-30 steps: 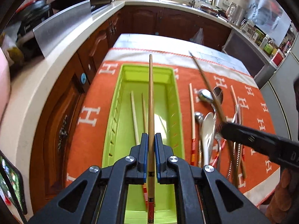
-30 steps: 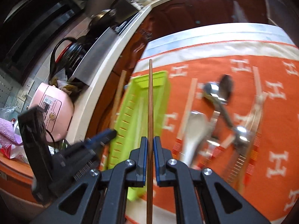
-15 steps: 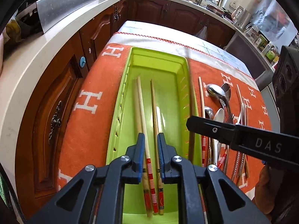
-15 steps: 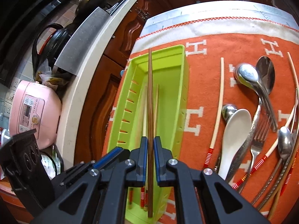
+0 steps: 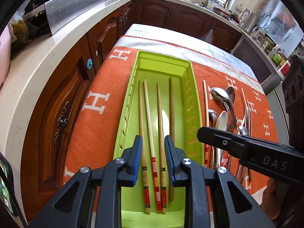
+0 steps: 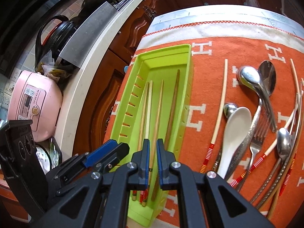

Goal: Organize utensils
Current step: 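Move both open tools back over the utensil pile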

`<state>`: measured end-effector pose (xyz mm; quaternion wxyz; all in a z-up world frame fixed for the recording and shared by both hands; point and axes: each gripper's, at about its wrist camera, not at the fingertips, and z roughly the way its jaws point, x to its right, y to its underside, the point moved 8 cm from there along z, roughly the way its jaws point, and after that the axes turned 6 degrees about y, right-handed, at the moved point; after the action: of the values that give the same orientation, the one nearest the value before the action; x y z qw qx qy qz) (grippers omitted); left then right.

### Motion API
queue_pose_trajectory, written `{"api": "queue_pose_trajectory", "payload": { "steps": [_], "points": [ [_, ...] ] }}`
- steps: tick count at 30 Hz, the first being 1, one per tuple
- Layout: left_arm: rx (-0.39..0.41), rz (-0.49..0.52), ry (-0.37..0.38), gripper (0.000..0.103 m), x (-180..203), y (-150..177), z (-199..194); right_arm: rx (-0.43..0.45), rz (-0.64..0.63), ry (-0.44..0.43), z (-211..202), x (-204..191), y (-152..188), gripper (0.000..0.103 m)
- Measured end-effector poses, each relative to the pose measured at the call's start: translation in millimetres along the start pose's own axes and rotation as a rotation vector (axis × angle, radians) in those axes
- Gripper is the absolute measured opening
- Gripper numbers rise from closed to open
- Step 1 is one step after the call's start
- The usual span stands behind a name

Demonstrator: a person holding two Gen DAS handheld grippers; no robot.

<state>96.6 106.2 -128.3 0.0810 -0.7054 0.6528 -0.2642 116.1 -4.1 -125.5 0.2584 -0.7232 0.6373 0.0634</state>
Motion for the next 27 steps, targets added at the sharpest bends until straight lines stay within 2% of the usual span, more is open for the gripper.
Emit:
{"api": "queue_pose_trajectory", "payload": {
  "steps": [5,6,9,10,20,27],
  "points": [
    [0.002,0.051,-0.013,0.023,15,2,-2,0.03,-0.042,0.059,-17,17,11,0.007],
    [0.008,0.066,-0.015,0.025,20,3,-3,0.035,-0.046,0.069,-20,20,14,0.007],
    [0.033,0.115,-0.015,0.044,39,4,-7,0.05,-0.052,0.105,-31,38,23,0.007],
    [0.042,0.128,-0.013,0.047,44,5,-9,0.052,-0.05,0.119,-36,47,28,0.007],
    [0.002,0.27,0.052,0.047,118,16,-1,0.088,0.048,0.162,-69,125,52,0.007],
    [-0.057,0.315,0.096,0.047,154,24,17,0.107,0.138,0.153,-79,170,57,0.007]
  ]
}}
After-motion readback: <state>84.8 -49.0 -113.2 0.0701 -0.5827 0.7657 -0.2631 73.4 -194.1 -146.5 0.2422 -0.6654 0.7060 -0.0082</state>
